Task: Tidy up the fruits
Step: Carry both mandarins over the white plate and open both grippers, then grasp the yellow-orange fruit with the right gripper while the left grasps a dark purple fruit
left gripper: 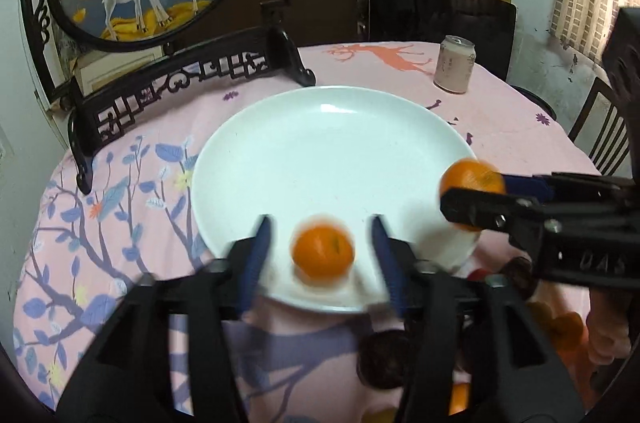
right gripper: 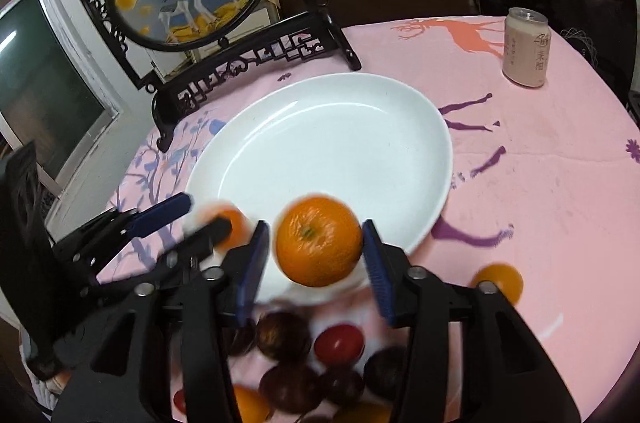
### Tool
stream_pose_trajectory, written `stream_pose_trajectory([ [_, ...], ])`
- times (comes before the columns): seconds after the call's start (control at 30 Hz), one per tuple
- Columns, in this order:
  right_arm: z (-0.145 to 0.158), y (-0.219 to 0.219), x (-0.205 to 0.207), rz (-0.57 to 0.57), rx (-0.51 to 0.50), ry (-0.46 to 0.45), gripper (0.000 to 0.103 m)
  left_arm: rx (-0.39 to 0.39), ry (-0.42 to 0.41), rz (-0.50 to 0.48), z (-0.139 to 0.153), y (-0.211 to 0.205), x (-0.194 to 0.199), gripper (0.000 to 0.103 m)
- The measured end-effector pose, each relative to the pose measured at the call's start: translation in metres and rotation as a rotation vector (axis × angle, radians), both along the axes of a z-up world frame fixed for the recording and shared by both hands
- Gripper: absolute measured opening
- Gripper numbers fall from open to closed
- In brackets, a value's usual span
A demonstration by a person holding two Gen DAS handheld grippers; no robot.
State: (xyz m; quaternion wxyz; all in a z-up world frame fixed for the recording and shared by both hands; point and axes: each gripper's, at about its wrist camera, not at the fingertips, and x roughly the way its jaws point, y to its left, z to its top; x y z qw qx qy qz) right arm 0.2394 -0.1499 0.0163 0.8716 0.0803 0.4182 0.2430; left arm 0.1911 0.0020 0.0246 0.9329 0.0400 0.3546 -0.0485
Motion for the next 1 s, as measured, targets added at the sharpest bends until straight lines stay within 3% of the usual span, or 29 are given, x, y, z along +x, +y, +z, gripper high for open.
stream_pose_trajectory([
  [0.03, 0.001, -0.003, 0.003, -0.013, 0.016, -0.013, 0.072, 0.005, -0.013, -0.007, 0.001, 0.0, -0.001, 0.067],
  [0.27, 0.009, -0.024, -0.004, -0.043, 0.058, -0.051, 0.073, -0.008, -0.022, 0.004, 0.001, 0.011, -0.009, 0.072],
  [0.5, 0.018, -0.06, -0.042, -0.108, 0.046, -0.119, 0.072, -0.102, -0.008, 0.054, -0.001, 0.035, -0.033, 0.082],
  [0.77, -0.008, -0.116, -0.055, -0.235, 0.102, -0.044, 0.072, -0.064, -0.017, 0.098, -0.01, 0.04, -0.069, 0.094],
  [1.0, -0.01, -0.116, -0.063, -0.222, 0.099, -0.036, 0.072, -0.123, -0.005, 0.126, -0.011, 0.053, -0.075, 0.095],
])
